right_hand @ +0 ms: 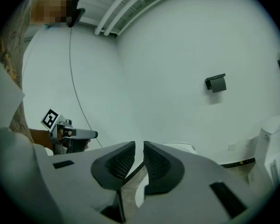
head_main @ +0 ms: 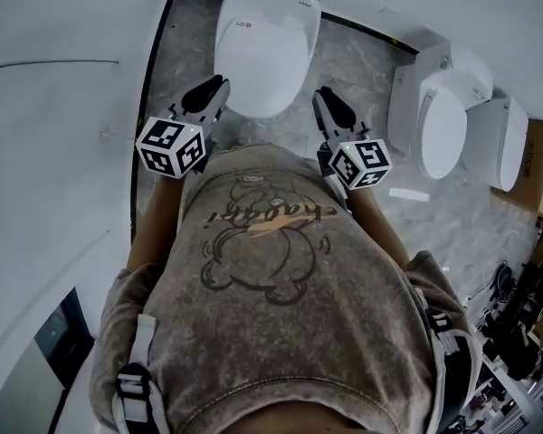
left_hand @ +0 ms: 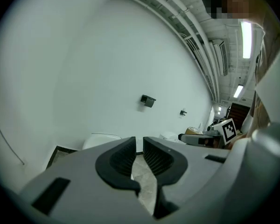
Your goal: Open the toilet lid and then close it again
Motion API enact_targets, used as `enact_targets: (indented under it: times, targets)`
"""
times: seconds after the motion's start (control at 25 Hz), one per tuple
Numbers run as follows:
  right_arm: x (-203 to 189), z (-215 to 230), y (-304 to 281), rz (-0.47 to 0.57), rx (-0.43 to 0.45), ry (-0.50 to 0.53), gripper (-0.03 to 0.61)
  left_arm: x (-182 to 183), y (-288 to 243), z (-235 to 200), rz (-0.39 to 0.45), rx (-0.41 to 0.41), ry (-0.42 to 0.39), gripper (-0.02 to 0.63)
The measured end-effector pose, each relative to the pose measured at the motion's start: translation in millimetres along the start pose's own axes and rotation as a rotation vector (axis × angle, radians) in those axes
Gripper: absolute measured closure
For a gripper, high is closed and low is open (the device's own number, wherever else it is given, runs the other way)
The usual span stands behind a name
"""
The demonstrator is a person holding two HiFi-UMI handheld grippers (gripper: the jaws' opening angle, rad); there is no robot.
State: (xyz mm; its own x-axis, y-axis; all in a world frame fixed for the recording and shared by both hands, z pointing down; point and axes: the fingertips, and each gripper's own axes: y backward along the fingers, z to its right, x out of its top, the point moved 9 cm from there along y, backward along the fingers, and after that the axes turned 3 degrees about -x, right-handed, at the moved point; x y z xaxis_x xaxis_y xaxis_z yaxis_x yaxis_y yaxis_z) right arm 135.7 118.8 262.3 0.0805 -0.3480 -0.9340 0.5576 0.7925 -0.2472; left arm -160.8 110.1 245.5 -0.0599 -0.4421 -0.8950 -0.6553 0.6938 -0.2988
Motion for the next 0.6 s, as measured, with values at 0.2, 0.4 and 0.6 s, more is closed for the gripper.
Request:
enact_targets:
  times: [0.2, 0.4, 0.6]
  targets:
    - [-14.3, -6.0, 3.1, 0.017, -0.028, 0.038, 0.545, -16.5, 7.3, -4.7, 0.049, 0.051, -0.016, 0.603]
    - [-19.3, 1.0, 3.6, 0.015, -0.047, 0.069, 0.551, -20.6, 1.3, -2.7, 0.066, 0.068, -0.061, 0.604]
    - [-26.1, 3.8, -2.4, 0.009, -0.042, 0.073, 0.551, -27.7, -5.5, -4.2, 0.094, 0.083, -0.077, 0.604]
